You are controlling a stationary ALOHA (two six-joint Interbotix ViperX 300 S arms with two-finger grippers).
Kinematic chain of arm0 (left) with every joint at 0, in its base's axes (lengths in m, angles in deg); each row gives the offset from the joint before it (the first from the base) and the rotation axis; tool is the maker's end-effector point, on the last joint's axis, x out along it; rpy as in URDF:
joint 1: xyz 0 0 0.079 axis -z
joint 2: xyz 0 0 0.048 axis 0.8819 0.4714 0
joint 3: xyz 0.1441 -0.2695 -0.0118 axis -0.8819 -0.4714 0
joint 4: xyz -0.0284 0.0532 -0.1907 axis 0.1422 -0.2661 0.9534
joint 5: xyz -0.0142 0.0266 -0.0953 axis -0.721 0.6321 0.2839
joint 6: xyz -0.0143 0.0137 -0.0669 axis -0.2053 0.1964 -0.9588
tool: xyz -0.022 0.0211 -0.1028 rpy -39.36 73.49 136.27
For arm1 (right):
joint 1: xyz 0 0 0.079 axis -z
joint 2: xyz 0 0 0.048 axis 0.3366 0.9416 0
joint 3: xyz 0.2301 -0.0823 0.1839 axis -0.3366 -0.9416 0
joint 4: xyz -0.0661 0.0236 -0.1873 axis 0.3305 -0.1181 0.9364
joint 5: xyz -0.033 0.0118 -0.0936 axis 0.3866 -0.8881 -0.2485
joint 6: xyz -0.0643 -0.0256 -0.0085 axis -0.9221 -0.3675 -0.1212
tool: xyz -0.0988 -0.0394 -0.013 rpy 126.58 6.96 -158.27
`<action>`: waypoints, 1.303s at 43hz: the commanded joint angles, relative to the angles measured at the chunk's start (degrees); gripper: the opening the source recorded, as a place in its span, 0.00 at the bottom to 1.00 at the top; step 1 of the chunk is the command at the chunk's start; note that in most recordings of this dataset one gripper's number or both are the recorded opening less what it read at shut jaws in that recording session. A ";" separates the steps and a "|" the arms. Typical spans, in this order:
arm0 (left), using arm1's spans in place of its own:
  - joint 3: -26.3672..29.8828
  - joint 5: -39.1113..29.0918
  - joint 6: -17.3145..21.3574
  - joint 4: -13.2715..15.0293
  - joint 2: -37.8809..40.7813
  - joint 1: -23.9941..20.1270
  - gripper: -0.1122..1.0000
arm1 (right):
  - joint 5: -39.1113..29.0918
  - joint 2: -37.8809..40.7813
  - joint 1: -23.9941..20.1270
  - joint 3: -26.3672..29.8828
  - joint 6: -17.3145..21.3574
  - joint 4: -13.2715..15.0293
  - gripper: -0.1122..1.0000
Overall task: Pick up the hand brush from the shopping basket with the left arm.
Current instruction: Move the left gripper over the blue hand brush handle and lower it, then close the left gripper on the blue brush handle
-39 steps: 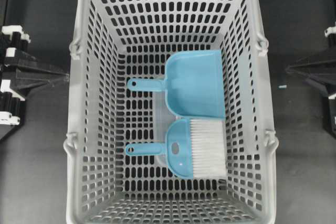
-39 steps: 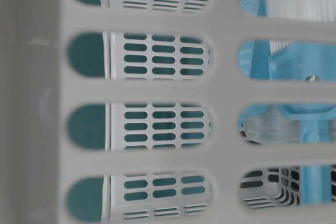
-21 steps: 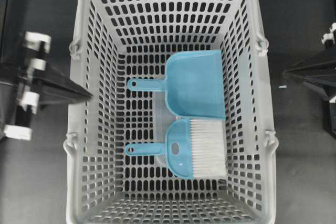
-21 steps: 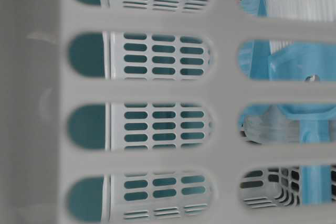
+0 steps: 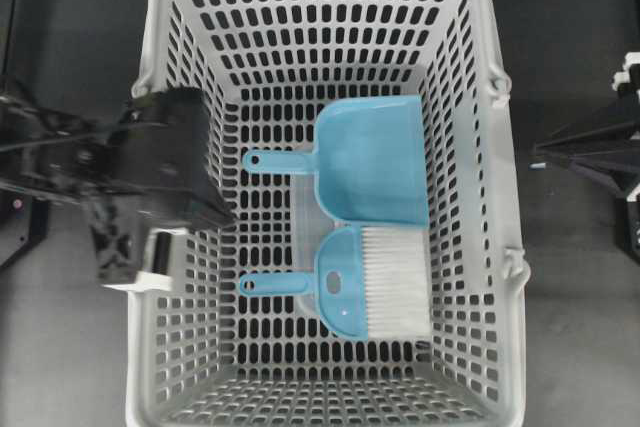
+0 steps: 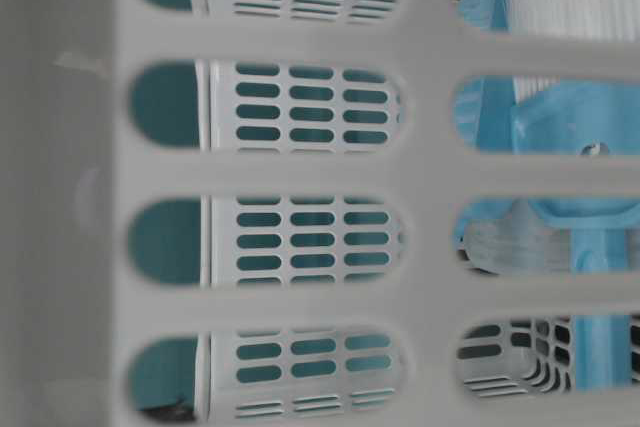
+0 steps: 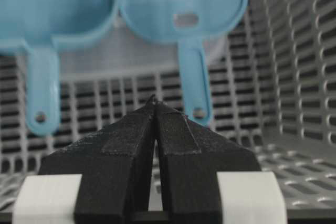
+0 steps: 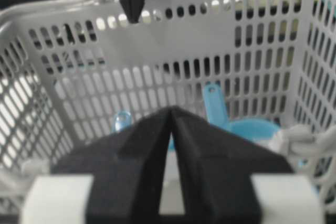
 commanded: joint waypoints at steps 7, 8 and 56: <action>5.80 -7.12 -2.72 -0.18 5.36 0.53 0.37 | 0.00 0.26 -0.09 1.32 -0.09 -0.18 0.51; 5.98 -7.38 -2.90 -0.18 5.71 0.70 0.43 | 0.00 0.26 0.00 1.32 -0.09 -0.18 0.56; 4.39 1.49 -10.46 -0.18 28.13 4.92 0.92 | -0.09 0.18 -0.09 0.97 0.18 -0.09 0.80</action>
